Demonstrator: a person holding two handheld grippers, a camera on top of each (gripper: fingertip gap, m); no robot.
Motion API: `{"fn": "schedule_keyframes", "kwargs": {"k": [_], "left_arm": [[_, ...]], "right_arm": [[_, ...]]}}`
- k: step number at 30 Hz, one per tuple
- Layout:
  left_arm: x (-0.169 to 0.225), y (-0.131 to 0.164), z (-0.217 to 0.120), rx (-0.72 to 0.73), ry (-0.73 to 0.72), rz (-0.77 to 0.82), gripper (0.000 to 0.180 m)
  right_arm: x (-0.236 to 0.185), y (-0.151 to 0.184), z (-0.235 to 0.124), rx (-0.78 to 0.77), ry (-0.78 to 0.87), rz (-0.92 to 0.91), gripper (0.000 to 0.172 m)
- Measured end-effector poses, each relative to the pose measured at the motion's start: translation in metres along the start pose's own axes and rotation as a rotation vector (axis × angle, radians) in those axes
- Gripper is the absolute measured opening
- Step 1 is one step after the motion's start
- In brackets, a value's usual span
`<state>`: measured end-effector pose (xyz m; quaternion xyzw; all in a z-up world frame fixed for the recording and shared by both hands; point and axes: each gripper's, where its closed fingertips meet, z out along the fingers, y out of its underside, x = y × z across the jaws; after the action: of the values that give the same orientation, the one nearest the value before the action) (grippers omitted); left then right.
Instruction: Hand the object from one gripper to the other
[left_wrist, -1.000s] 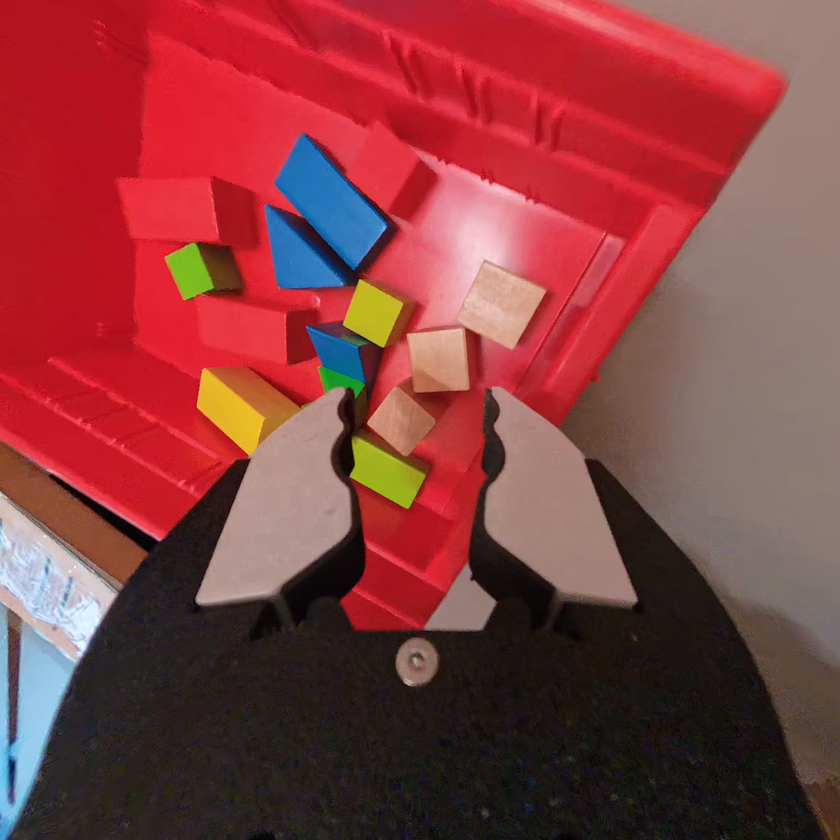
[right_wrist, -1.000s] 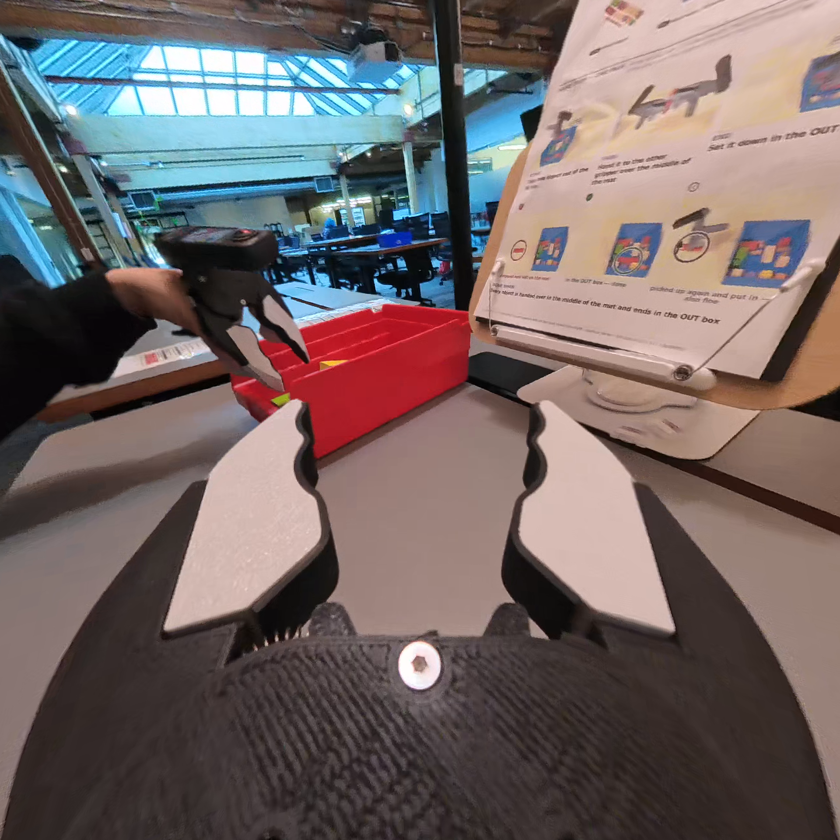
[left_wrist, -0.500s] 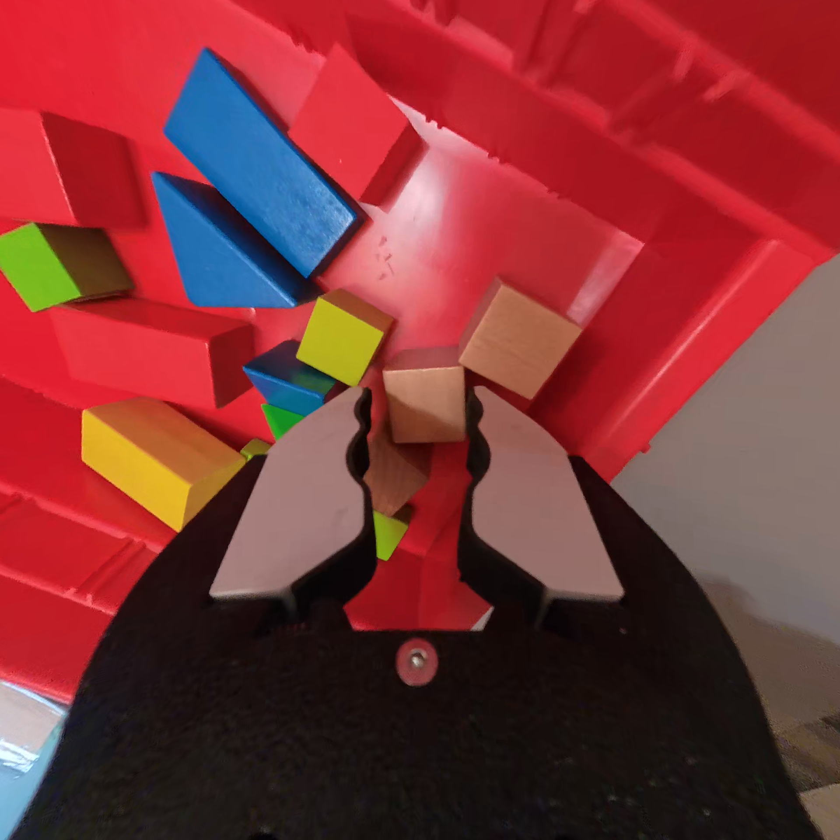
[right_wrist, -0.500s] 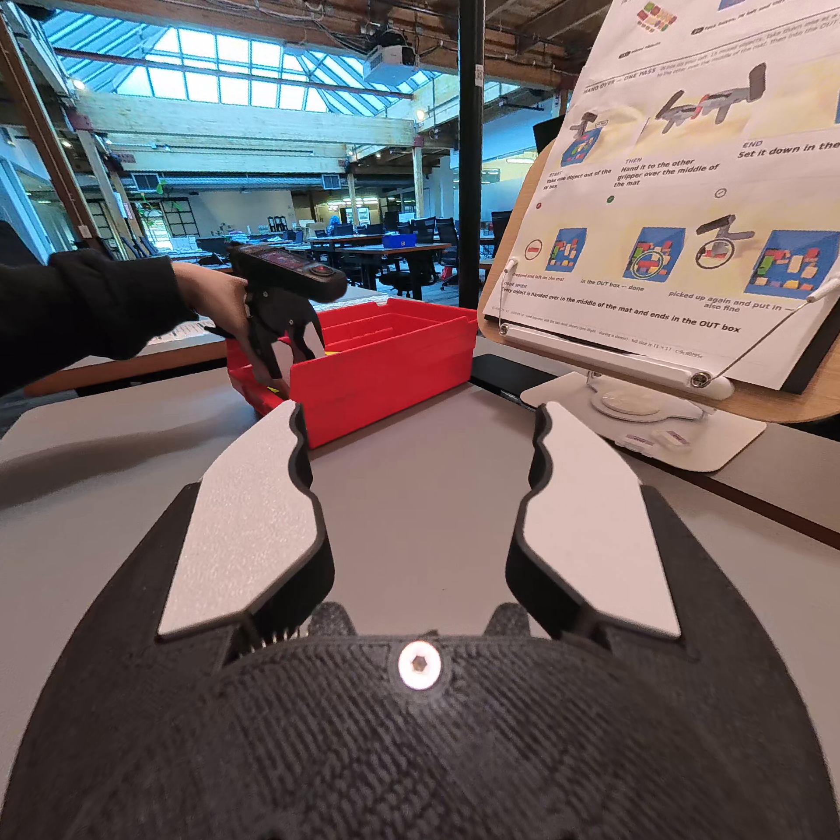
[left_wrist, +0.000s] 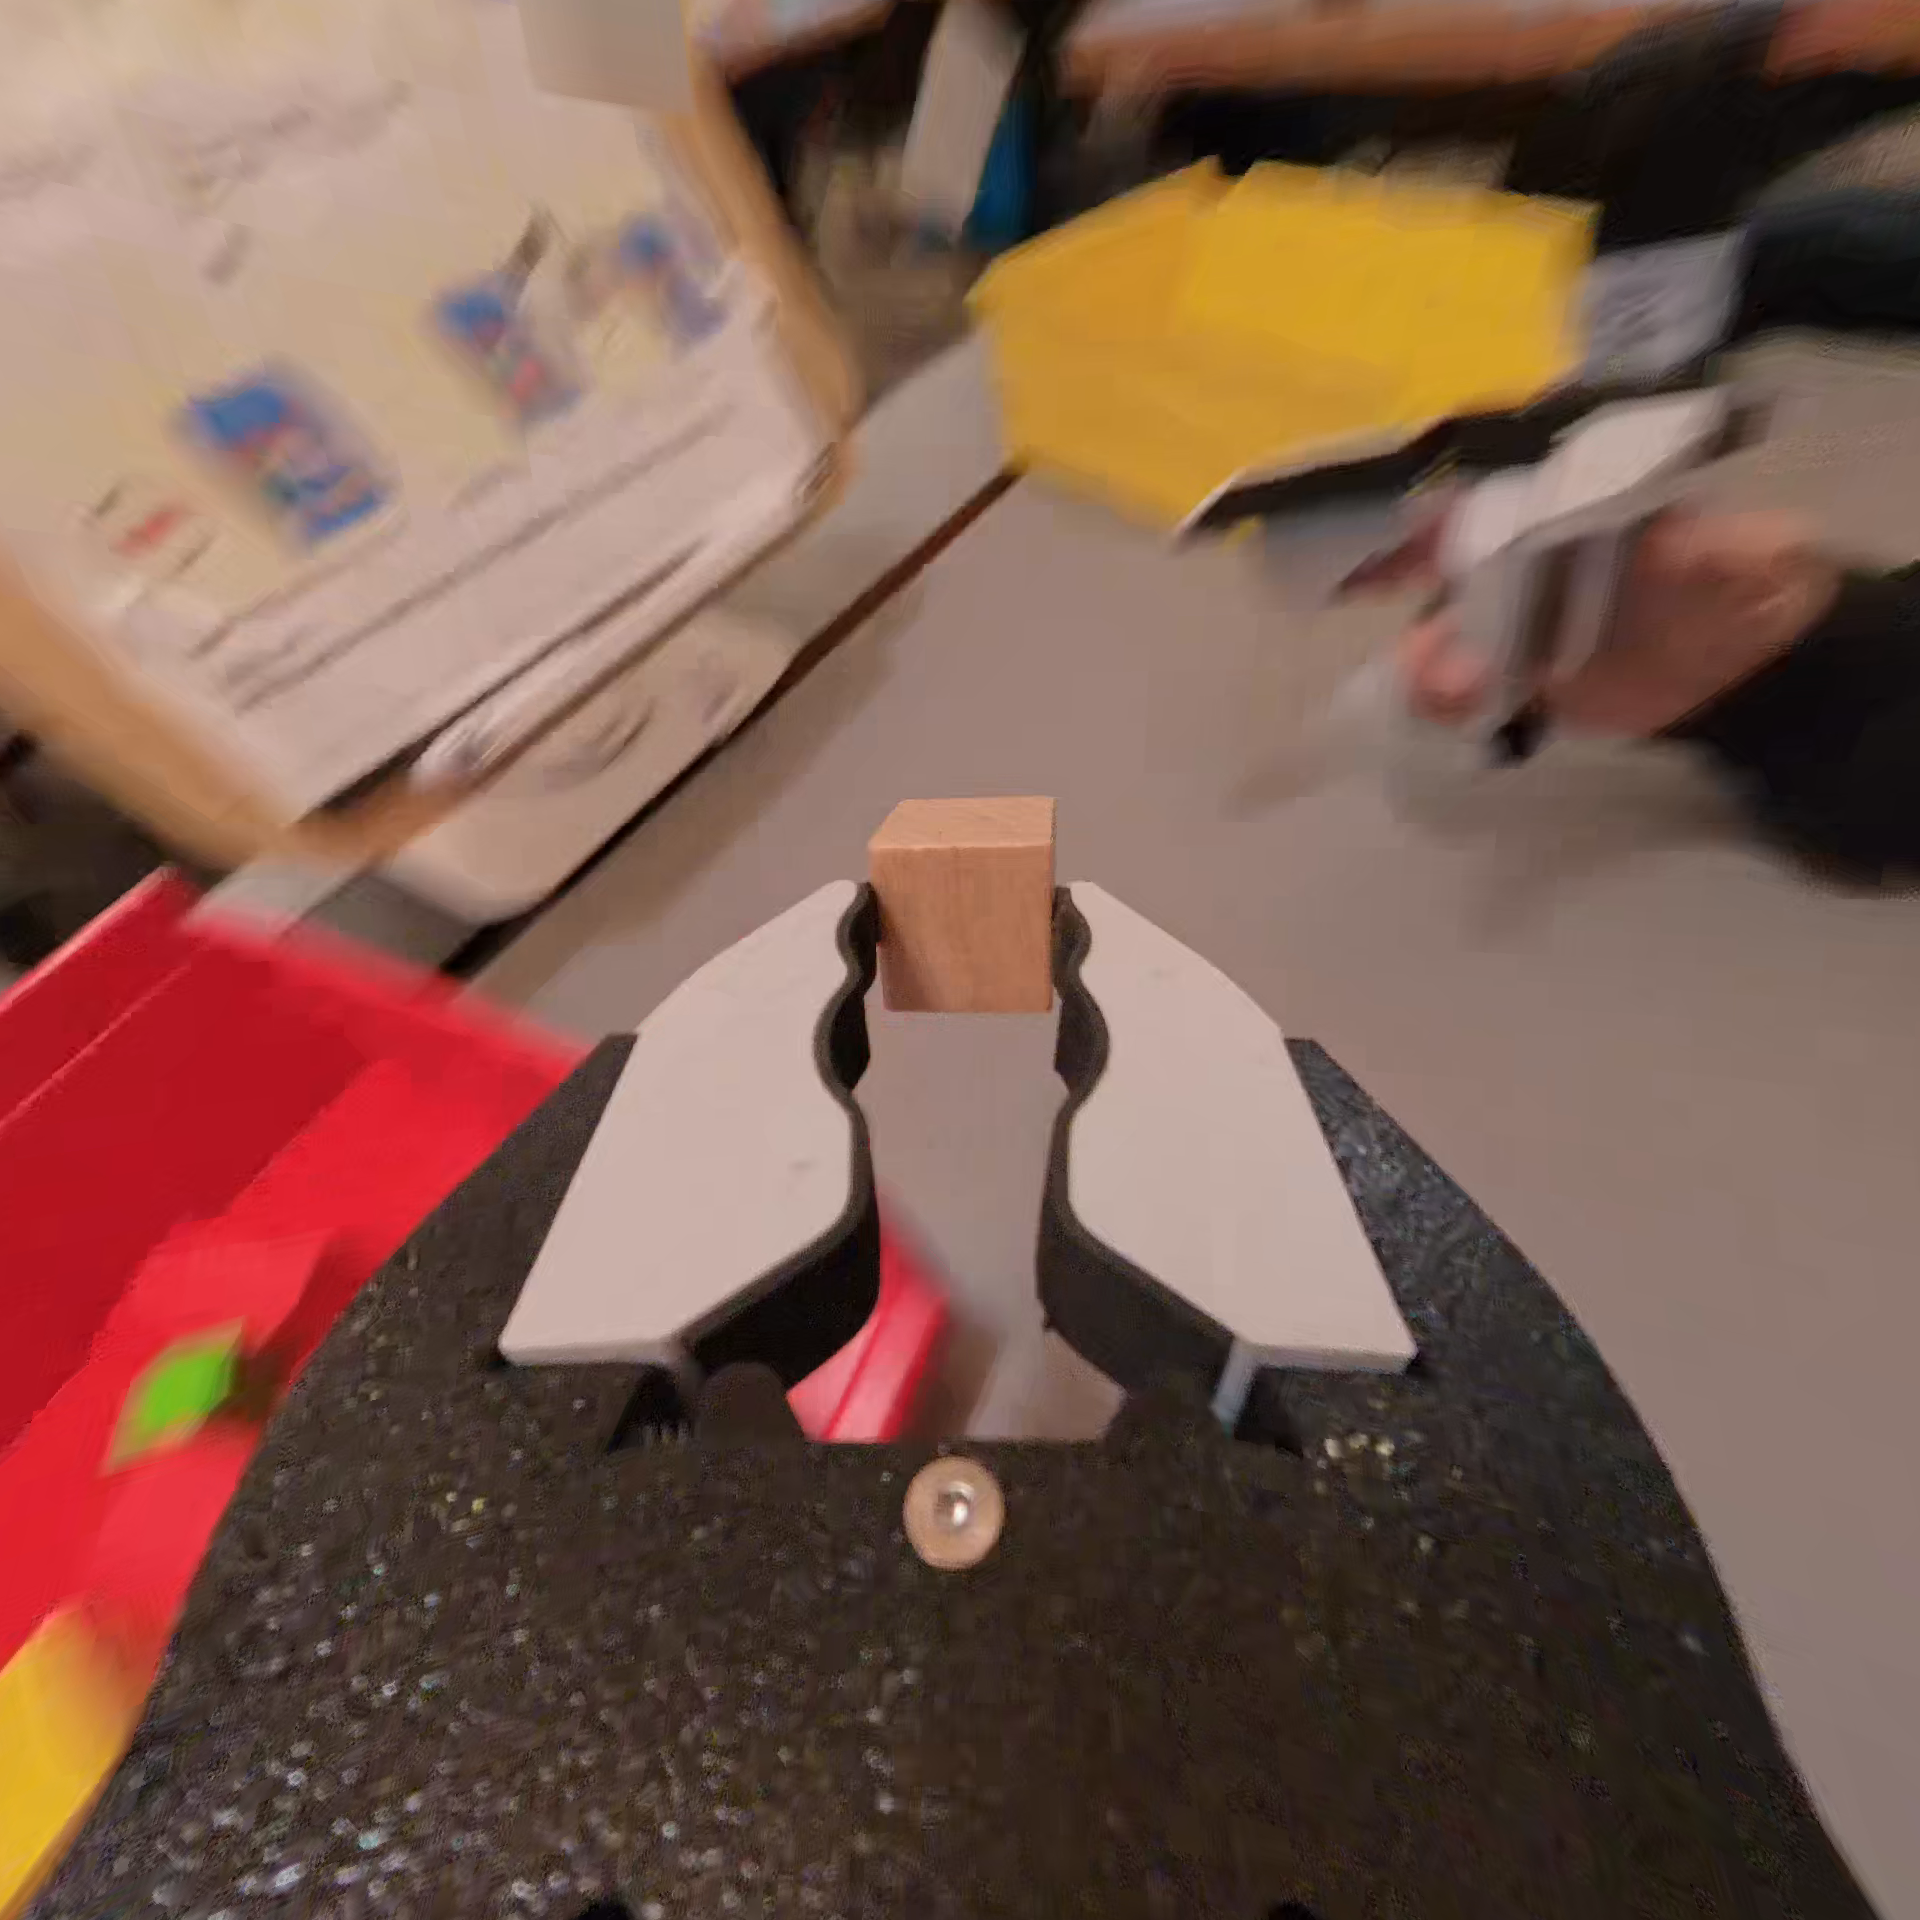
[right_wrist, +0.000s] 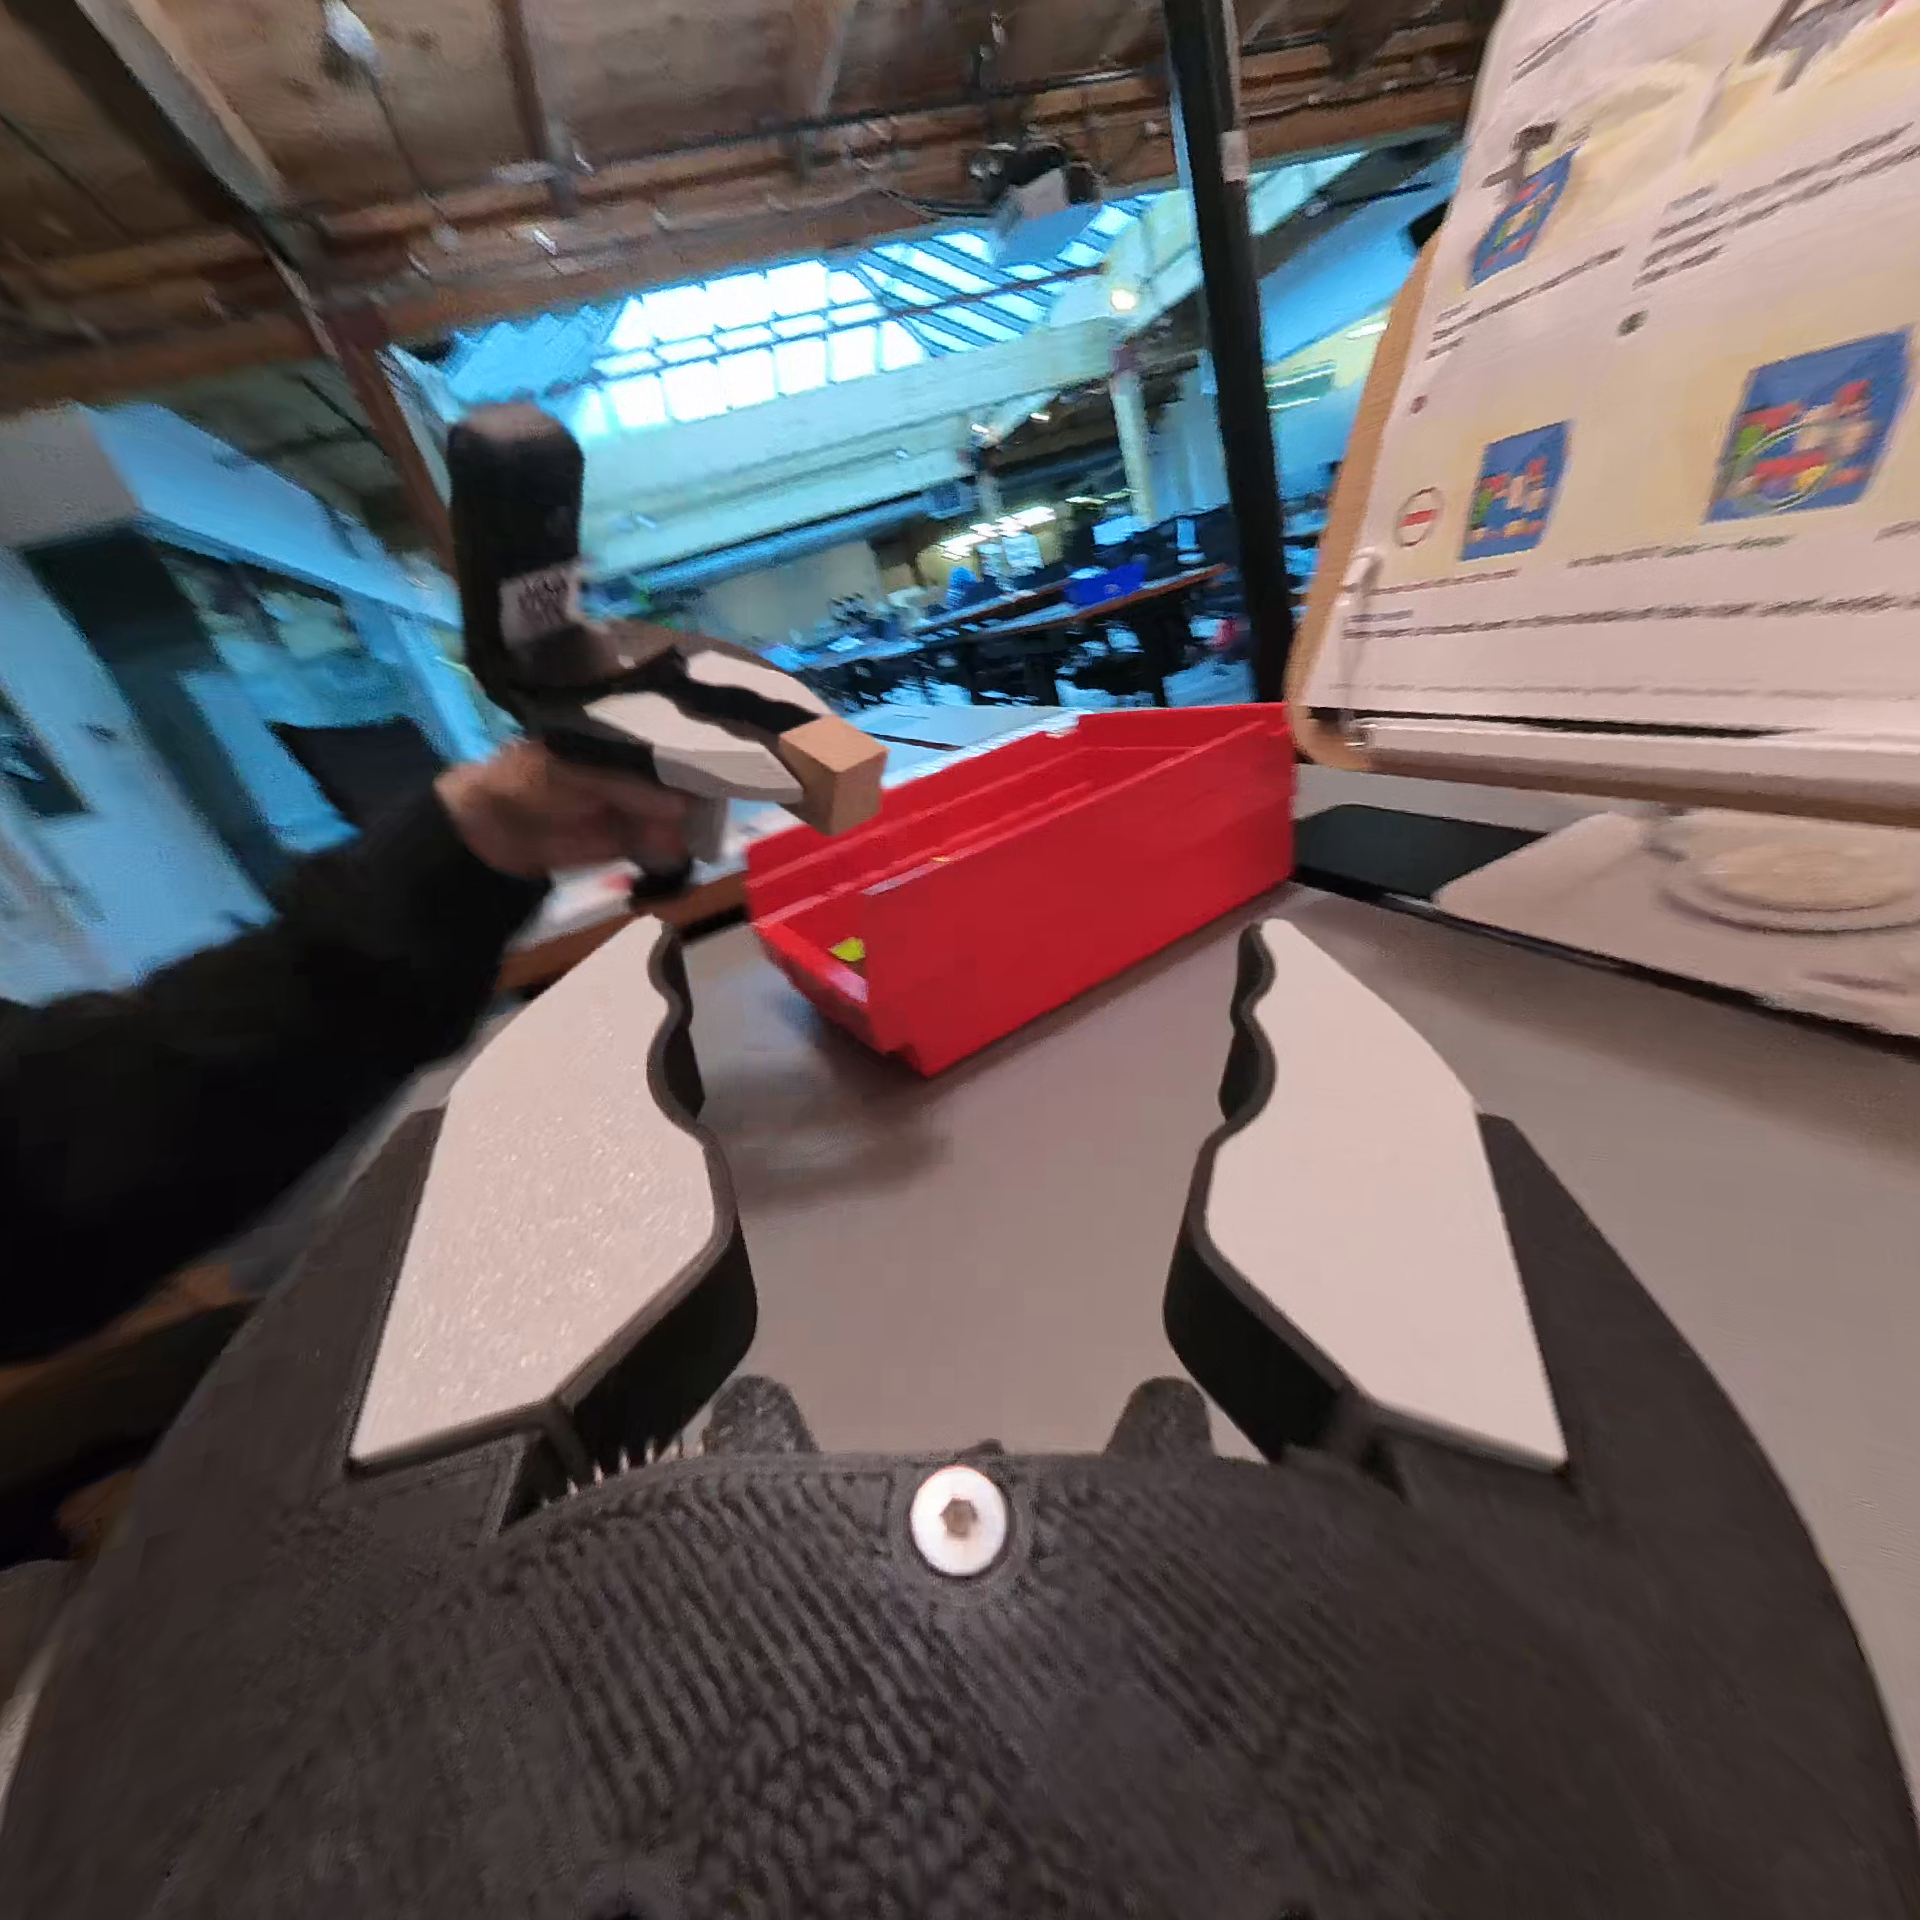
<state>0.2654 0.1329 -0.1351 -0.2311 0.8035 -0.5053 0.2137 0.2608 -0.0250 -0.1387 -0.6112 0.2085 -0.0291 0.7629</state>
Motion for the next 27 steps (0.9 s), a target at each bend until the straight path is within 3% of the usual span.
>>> {"fn": "schedule_keyframes", "kwargs": {"k": [1, 4, 7, 10, 13, 16, 22, 25, 27], "left_arm": [[0.026, -0.015, 0.011, 0.109, 0.070, 0.025, 0.031], [0.083, -0.043, 0.042, 0.354, 0.185, 0.177, 0.031], [0.104, -0.042, 0.071, 0.427, 0.213, 0.279, 0.031], [0.118, -0.037, 0.084, 0.495, 0.269, 0.278, 0.031], [0.123, -0.029, 0.091, 0.493, 0.280, 0.274, 0.031], [0.122, -0.025, 0.092, 0.482, 0.266, 0.281, 0.031], [0.127, -0.021, 0.096, 0.459, 0.268, 0.317, 0.031], [0.128, -0.017, 0.100, 0.435, 0.259, 0.341, 0.031], [0.127, -0.015, 0.101, 0.424, 0.254, 0.341, 0.031]], "right_arm": [[-0.007, 0.000, 0.003, 0.012, -0.056, 0.062, 0.100], [-0.025, 0.001, 0.008, 0.043, -0.236, 0.297, 0.102], [-0.035, -0.002, 0.006, 0.066, -0.388, 0.519, 0.099], [-0.032, 0.007, 0.005, 0.022, -0.414, 0.634, 0.090], [-0.028, 0.018, 0.006, -0.017, -0.413, 0.720, 0.087], [-0.031, 0.016, 0.005, -0.002, -0.469, 0.804, 0.072], [-0.040, 0.044, 0.011, -0.162, -0.448, 0.762, 0.065], [-0.041, 0.041, 0.011, -0.154, -0.460, 0.767, 0.042], [-0.039, 0.043, 0.011, -0.168, -0.446, 0.787, 0.041]]}}
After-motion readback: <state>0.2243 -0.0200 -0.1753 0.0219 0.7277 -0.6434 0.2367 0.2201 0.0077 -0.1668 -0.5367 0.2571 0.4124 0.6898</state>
